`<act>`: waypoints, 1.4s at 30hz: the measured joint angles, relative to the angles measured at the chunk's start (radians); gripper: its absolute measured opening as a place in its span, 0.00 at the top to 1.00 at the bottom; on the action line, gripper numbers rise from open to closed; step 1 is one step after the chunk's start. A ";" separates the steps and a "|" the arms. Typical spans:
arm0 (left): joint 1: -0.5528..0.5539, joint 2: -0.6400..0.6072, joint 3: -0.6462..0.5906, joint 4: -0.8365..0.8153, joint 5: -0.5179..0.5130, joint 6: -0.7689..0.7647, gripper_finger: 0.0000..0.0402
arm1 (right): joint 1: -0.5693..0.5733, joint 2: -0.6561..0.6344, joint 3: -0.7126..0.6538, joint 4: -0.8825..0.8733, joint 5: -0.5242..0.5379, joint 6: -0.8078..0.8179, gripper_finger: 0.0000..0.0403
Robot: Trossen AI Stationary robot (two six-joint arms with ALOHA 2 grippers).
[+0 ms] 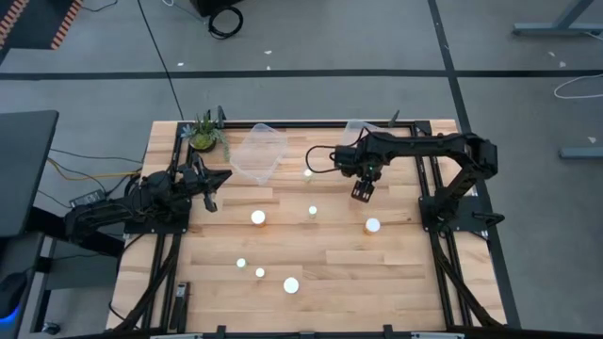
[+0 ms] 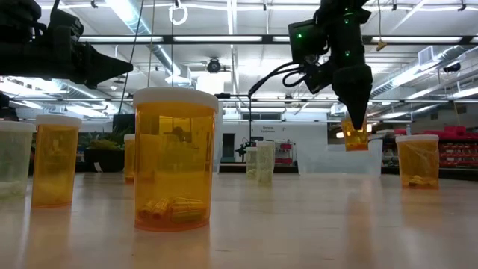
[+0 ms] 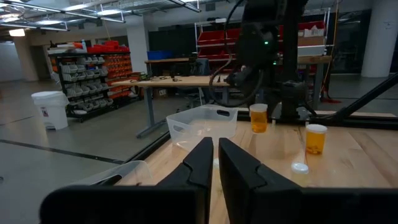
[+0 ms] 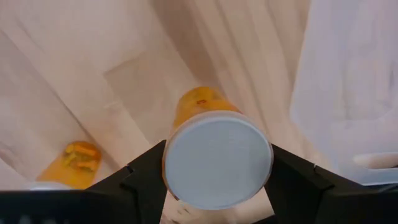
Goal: Pick and place medicine bottles into bin by pill shape (circle, oval)
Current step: Put the large orange capsule bottle into the right transparent bin
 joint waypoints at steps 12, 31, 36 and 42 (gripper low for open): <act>0.000 0.000 0.000 0.000 0.000 0.000 0.94 | -0.127 0.000 0.018 -0.004 0.000 -0.131 0.41; 0.000 0.000 0.000 0.000 0.000 0.000 0.94 | -0.353 0.000 0.198 -0.052 0.101 -0.350 0.41; 0.000 0.000 0.000 0.000 0.000 0.000 0.92 | -0.418 0.000 0.198 -0.013 0.091 -0.391 0.41; 0.000 0.000 0.000 0.000 0.000 0.000 0.92 | -0.479 0.000 0.198 0.017 0.040 -0.411 0.41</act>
